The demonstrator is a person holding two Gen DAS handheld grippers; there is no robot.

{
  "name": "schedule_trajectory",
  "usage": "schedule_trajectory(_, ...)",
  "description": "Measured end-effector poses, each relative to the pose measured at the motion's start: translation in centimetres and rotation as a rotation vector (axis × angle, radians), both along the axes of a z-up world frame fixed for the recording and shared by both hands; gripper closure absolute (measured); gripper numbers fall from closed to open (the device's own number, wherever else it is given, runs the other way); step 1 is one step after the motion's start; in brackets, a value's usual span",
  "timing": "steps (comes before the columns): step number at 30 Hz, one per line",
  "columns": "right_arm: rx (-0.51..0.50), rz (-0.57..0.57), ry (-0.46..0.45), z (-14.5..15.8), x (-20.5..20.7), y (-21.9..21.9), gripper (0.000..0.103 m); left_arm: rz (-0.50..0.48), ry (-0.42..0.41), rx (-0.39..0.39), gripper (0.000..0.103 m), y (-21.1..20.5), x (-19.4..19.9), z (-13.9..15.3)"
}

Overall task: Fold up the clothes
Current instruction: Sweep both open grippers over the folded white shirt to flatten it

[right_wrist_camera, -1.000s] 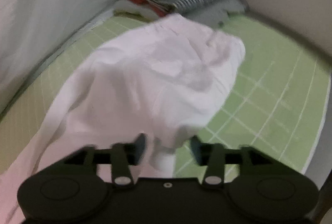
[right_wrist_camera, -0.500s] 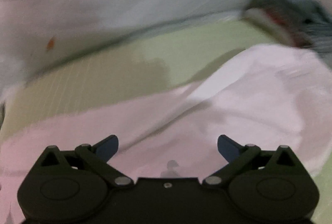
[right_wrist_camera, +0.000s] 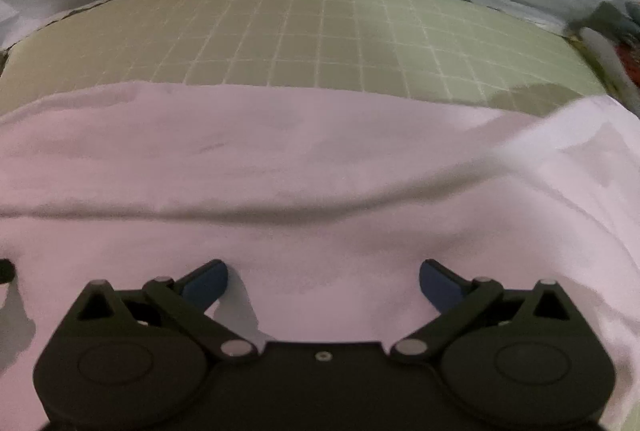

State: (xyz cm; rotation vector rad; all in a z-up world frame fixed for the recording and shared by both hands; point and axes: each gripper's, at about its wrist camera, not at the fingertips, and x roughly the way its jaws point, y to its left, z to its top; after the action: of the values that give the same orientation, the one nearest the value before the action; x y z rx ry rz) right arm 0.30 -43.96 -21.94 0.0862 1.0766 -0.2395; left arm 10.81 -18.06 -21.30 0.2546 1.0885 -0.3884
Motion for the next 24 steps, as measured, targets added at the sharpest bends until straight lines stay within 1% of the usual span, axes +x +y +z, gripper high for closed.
schedule_trajectory(3,0.027,0.006,0.024,0.3,2.0,-0.2,0.0,-0.012,-0.021,-0.004,0.0,-0.5,1.3,-0.1)
schedule_trajectory(7,0.035,0.016,0.033,0.6,5.2,-0.9,0.0,-0.005,-0.099,0.023,0.001,-1.4,3.3,0.6)
schedule_trajectory(10,0.039,0.036,-0.014,1.1,8.1,-1.6,0.0,-0.011,-0.178,0.049,0.001,-2.1,4.9,1.4)
schedule_trajectory(12,0.043,0.05,-0.053,1.5,10.1,-2.1,0.0,-0.009,-0.233,0.067,0.001,-2.7,6.7,1.6)
schedule_trajectory(14,0.036,0.055,-0.086,1.8,11.8,-2.5,0.0,0.036,-0.247,0.066,0.001,-3.1,8.8,1.7)
schedule_trajectory(18,-0.04,0.012,-0.123,2.2,13.9,-3.0,0.0,0.138,-0.269,0.055,0.001,-3.5,12.5,2.3)
schedule_trajectory(20,-0.029,0.006,-0.135,2.6,13.2,-3.1,0.0,0.162,-0.28,0.025,0.001,-3.3,12.7,3.1)
schedule_trajectory(24,0.024,-0.042,-0.116,2.9,9.1,-3.3,0.0,0.157,-0.227,-0.018,0.001,-3.0,11.4,3.6)
